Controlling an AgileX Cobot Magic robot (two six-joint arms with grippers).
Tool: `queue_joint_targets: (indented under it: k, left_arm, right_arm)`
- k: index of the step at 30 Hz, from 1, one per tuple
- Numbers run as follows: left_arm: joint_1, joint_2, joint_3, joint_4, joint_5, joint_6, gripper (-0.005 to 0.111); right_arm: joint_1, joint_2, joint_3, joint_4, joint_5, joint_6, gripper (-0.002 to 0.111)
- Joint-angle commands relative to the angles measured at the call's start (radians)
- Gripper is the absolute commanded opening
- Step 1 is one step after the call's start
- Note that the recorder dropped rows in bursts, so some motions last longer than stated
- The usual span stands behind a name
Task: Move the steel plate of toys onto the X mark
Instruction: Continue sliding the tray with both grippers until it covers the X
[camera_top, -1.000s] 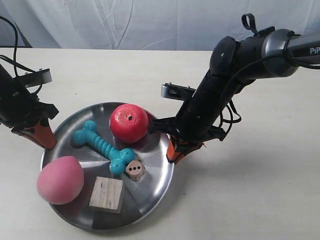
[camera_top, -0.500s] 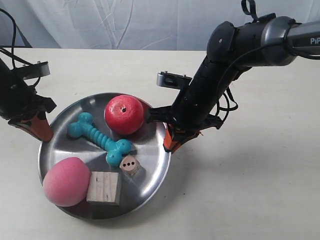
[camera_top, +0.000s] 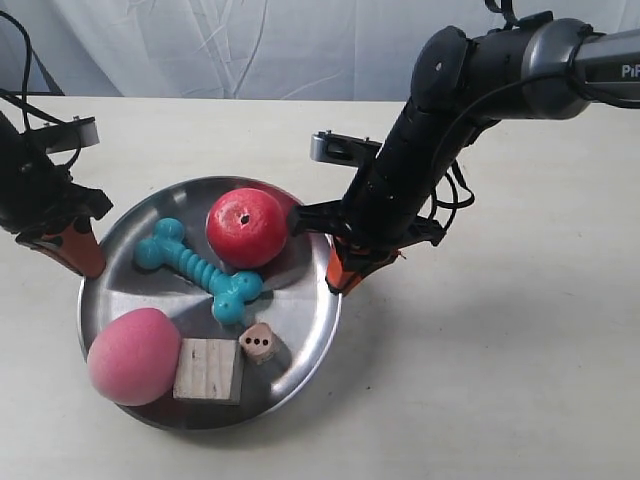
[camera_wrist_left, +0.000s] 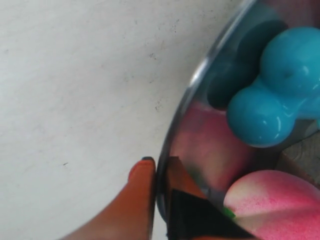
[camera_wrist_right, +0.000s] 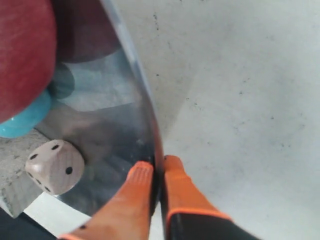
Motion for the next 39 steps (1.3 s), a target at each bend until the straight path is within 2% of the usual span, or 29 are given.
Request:
queue_joint_targets:
  k: [1, 8, 14, 26, 39]
  left_arm:
    - [-0.015, -0.012, -0.011, -0.18, 0.028, -0.02, 0.0]
    - [-0.015, -0.01, -0.061, -0.171, 0.028, -0.04, 0.0]
    - [-0.015, 0.026, -0.103, -0.155, 0.028, -0.056, 0.0]
    - [-0.015, 0.081, -0.203, -0.154, 0.028, -0.065, 0.0]
    - [-0.015, 0.217, -0.329, -0.154, 0.028, -0.085, 0.0]
  right_arm:
    - [0.018, 0.001, -0.018, 0.094, -0.02, -0.023, -0.001]
    - [0.018, 0.061, -0.036, 0.119, -0.034, -0.023, -0.001]
    - [0.018, 0.124, -0.198, 0.114, 0.056, -0.021, -0.001]
    - [-0.002, 0.225, -0.365, 0.089, 0.12, 0.015, -0.001]
    - [-0.081, 0.286, -0.399, 0.089, 0.135, 0.026, -0.001]
